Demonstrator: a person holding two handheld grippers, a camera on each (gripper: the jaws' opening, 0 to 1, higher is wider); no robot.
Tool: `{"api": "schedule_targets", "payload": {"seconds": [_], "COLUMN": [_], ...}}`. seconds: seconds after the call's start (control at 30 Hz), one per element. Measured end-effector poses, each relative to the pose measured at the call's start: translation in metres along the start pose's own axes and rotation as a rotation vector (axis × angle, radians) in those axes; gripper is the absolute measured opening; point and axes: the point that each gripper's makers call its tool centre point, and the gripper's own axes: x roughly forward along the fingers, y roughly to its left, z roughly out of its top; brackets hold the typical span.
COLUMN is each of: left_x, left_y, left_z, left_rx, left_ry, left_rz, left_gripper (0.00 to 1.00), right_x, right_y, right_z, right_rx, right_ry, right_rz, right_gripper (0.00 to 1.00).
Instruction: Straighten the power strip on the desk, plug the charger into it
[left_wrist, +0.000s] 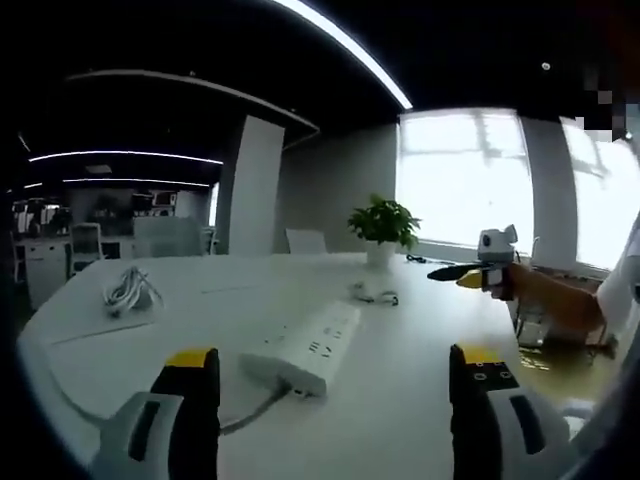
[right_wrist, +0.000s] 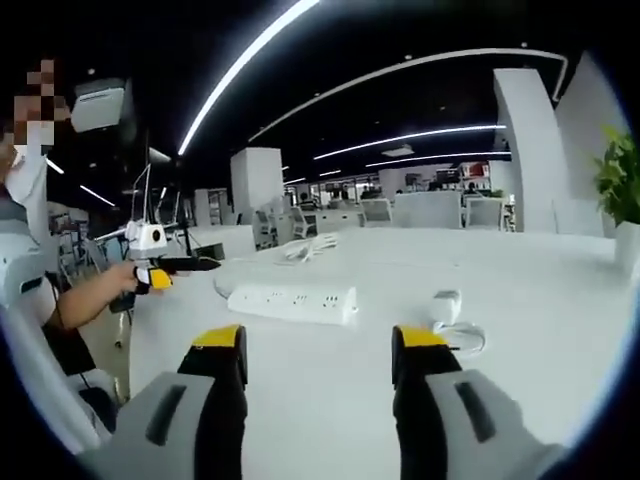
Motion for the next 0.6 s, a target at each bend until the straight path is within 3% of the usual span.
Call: {"api": "schedule_targets", "payload": {"seconds": [0.17,0.47,0.6], "left_x": [0.008,0.018,0.022], "left_y": [0.01,0.016,0.016], "left_z": [-0.001,-0.02,-0.026], "left_rx": [0.005,-0.009,0.018], "left_ry": [-0.025,0.012,0.03], "left_rz": [0.022,0.025,0.025], "left_gripper": [0.96,0.96,0.95], "right_x": [0.008,0.009,0.007], "right_y": [-0.006,-0.021,-0.023], "right_z": [-0.008,-0.035,-0.035], "right_rx": [-0.006,0.037,0.024], "right_ry": [-0.01,-0.002,-0.008], "right_rz": [0.008,-0.011,-0.019], "right_gripper": [0.57,0.56,0.56]}}
